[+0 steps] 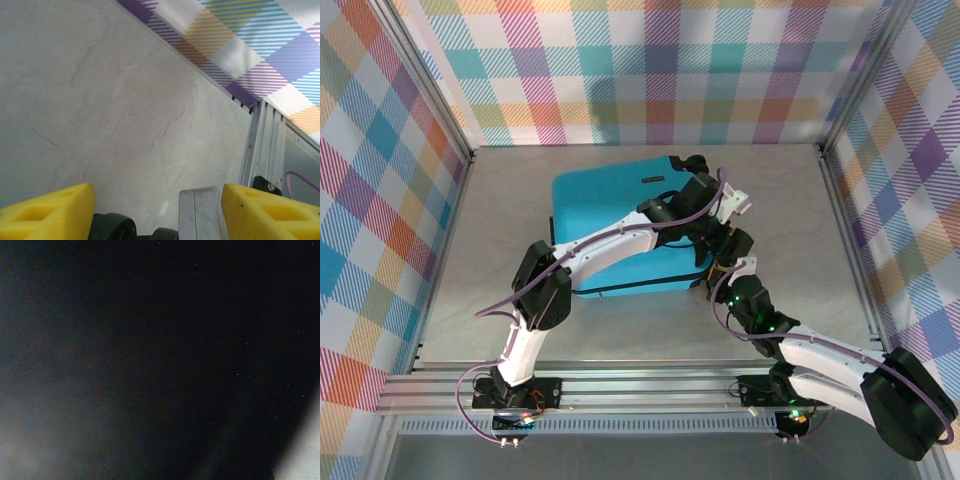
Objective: Pack the luggage
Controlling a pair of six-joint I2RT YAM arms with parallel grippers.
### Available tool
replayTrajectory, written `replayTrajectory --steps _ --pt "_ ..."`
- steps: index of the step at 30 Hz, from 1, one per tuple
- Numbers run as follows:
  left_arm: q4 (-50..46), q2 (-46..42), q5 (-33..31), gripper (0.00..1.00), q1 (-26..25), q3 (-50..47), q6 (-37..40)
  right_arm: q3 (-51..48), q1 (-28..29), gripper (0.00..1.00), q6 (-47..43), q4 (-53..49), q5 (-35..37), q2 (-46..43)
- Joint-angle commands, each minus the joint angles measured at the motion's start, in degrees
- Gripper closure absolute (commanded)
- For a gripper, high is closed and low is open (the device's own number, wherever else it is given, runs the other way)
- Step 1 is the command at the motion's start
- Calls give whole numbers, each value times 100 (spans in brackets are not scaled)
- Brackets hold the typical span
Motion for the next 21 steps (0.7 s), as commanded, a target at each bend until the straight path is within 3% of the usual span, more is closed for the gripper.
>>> replayTrajectory --steps 1,15,21 --pt "-1808 -347 399 34 265 -631 39 -249 -209 100 76 61 800 -16" --pt "-2188 -915 736 37 860 -1434 1211 -507 998 100 -724 671 842 -113" --pt "-2309 -1047 865 38 1017 -1713 1595 -654 1140 100 -935 1061 764 -211"
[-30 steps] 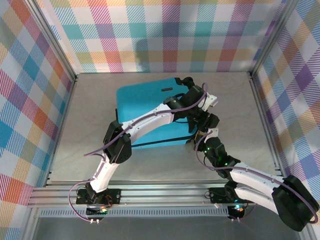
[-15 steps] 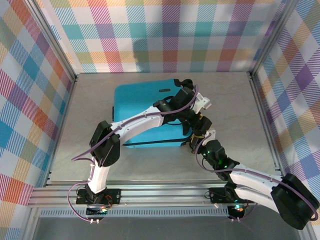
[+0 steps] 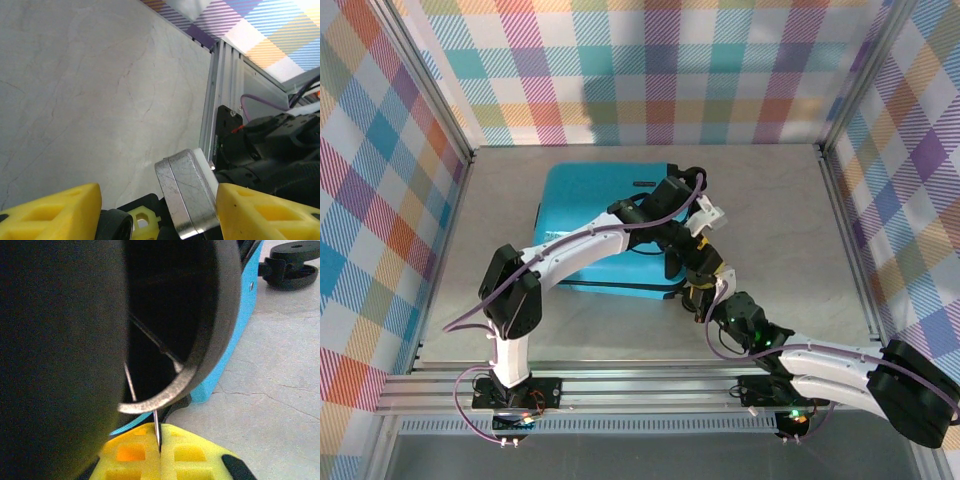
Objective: Pack the luggage
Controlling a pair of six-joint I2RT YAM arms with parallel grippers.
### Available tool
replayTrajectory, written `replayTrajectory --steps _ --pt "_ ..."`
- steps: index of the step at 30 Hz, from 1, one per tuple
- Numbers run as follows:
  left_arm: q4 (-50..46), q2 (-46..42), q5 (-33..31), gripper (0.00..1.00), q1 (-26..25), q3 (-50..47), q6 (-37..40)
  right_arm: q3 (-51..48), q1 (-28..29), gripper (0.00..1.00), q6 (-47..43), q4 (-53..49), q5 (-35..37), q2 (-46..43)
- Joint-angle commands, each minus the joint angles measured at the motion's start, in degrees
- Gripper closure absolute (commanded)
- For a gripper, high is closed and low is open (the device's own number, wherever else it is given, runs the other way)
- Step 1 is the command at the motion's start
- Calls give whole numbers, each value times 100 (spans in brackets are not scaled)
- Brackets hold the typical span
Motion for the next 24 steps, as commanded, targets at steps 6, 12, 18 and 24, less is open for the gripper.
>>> replayTrajectory --steps 6,12,18,24 --pt "-1655 -135 -379 38 634 -641 611 -35 -375 100 -313 139 1187 -288" --pt "-1726 -43 -418 39 647 -627 679 62 -904 100 -671 525 687 -104" --pt "-1632 -111 -352 39 750 -756 709 31 -994 100 -943 1219 -174 186" --pt "-1578 -311 -155 40 1013 -923 823 -34 -701 100 -1047 1685 -526 476"
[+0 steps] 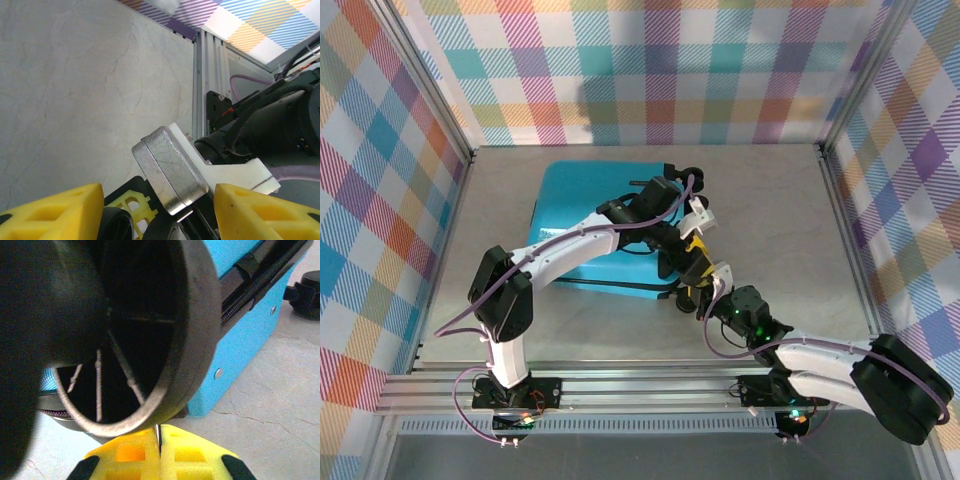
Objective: Pack the luggage
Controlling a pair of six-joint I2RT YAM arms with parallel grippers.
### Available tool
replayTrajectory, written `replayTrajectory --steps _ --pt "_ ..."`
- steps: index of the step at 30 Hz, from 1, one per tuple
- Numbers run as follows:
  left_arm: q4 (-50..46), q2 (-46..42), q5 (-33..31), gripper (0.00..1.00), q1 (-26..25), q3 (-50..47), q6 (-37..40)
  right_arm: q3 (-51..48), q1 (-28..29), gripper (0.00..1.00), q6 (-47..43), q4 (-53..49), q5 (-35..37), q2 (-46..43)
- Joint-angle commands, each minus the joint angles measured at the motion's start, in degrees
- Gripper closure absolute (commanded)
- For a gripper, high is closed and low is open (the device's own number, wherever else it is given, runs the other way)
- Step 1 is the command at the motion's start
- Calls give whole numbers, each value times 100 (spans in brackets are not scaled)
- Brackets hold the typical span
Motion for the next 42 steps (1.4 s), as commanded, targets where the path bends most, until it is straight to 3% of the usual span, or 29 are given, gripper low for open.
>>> replayTrajectory --steps 1,11,20,25,32,42 --pt "-1612 -35 -708 40 775 -486 58 -11 26 100 -127 814 714 -66" --pt "-1511 -203 -381 40 1165 -806 228 111 175 100 -156 650 1183 -32" --pt "-1547 -64 -332 40 1192 -809 284 531 -552 100 0 930 1051 684" --pt "-1526 -51 -436 41 1192 -804 242 557 -642 100 -57 1459 381 948" --pt "-1268 -190 -906 41 1192 -765 -181 607 -654 100 -373 1882 70 1408" --pt "-1330 -121 -822 41 1192 -786 -80 854 -1519 100 -686 1553 -1350 1252"
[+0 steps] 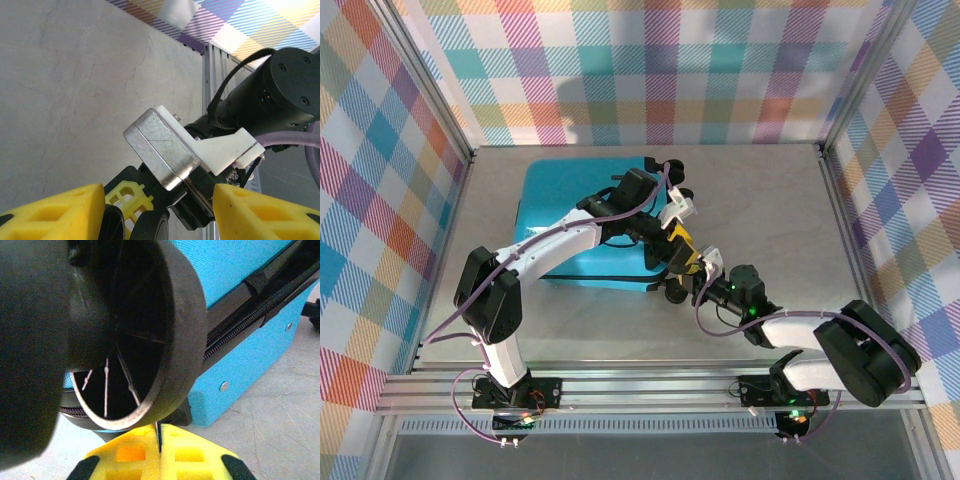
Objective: Pack the luggage
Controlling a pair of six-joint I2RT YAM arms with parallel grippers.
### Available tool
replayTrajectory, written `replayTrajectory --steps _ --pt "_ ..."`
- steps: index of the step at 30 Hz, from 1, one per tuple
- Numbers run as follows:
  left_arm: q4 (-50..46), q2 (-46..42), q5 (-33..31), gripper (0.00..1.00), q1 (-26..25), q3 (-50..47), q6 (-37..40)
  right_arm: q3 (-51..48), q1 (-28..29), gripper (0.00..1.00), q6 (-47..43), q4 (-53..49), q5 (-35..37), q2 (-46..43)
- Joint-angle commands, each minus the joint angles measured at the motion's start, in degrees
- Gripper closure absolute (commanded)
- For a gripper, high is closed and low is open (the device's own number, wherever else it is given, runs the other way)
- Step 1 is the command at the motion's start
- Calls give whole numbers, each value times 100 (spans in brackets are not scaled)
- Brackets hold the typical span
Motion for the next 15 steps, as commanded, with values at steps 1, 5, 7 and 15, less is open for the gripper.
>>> replayTrajectory --steps 1,5,7,15 --pt "-1577 196 -1069 41 641 -356 -201 150 -593 100 -99 688 406 -195" --pt "-1619 213 -1051 41 641 -325 -169 185 -769 100 -187 849 -86 -98" --pt "-1638 222 -1051 41 641 -311 -151 225 -878 100 -250 784 -663 -129" --pt "-1660 275 -938 42 641 -328 -83 716 -1148 100 99 668 -611 623"
